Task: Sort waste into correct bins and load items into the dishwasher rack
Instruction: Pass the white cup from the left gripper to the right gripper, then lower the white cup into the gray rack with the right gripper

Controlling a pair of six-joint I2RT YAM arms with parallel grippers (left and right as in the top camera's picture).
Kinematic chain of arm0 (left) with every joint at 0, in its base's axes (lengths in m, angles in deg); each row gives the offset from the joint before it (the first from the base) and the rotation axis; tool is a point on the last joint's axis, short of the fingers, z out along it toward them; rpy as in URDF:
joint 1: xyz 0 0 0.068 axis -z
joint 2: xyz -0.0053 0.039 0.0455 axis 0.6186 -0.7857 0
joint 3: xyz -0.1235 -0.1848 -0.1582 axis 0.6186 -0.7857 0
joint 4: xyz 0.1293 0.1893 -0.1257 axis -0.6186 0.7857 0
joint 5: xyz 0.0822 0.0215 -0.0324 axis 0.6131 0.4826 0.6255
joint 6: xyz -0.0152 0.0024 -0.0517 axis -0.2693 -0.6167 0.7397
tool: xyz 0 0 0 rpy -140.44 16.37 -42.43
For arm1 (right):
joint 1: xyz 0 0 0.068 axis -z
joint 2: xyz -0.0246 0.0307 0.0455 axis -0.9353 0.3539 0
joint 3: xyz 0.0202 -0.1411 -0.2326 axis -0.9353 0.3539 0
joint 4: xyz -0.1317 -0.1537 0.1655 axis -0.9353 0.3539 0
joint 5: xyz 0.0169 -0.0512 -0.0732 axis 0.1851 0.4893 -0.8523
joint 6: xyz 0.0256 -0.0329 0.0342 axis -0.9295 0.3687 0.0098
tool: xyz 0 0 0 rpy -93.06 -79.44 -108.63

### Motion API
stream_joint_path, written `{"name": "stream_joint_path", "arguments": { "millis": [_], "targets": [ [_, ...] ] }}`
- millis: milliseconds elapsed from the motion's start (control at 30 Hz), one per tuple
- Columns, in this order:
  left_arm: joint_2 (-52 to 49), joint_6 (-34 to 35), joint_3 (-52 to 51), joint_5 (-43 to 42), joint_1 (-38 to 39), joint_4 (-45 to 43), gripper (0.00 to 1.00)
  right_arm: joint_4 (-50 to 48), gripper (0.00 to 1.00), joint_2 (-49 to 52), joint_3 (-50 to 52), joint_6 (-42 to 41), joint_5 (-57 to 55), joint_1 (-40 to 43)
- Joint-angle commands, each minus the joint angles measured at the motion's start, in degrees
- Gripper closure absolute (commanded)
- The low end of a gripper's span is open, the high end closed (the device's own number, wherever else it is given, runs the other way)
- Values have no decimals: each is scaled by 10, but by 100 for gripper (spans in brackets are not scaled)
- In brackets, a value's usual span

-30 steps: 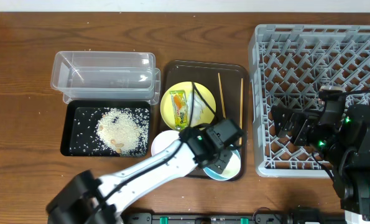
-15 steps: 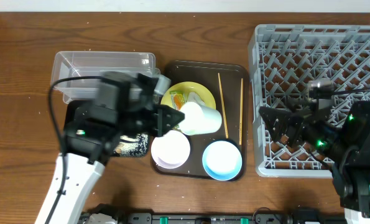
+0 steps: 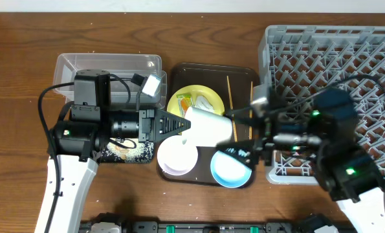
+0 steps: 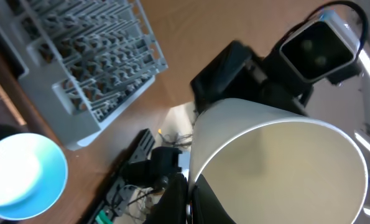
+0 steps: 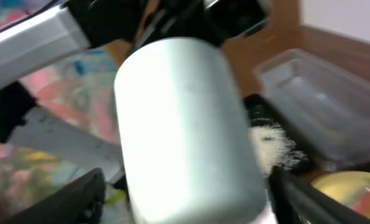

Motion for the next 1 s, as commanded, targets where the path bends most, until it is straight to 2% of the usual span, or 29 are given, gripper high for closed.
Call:
{"name": "stream_joint_path", "arguments": {
  "millis": [0, 67, 167, 233, 367, 400, 500, 667, 767, 867, 967],
  "targets": [
    [-1, -12, 10, -32, -2, -1, 94, -4, 26, 15, -9, -9, -14, -23],
    [-1, -12, 10, -32, -2, -1, 95, -6, 39, 20, -9, -11, -17, -24],
    [-1, -12, 10, -32, -2, -1, 93, -8, 44, 15, -9, -11, -17, -18],
    [-1, -12, 10, -32, -2, -1, 70, -7, 49, 6, -9, -11, -17, -7],
    [-1, -12, 10, -1, -2, 0, 66, 21, 51, -24, -9, -17, -33, 43],
    [-1, -12, 10, 10, -2, 0, 57, 36, 52, -31, -9, -17, -40, 59],
    [-1, -12, 10, 52, -2, 2, 49, 118, 53, -57, -9, -29, -110, 125],
    [-1, -12, 10, 134, -2, 33, 45, 299, 56, -83, -9, -83, -347, 253],
    [-1, -12, 10, 170, -2, 48, 44, 395, 65, -77, -9, -126, -482, 329],
    [-1, -12, 10, 190, -2, 52, 43, 448, 65, -57, -9, -126, -516, 372],
    [-1, -14, 10, 202, -2, 52, 43, 479, 62, -20, -9, -111, -523, 381]
  ]
}}
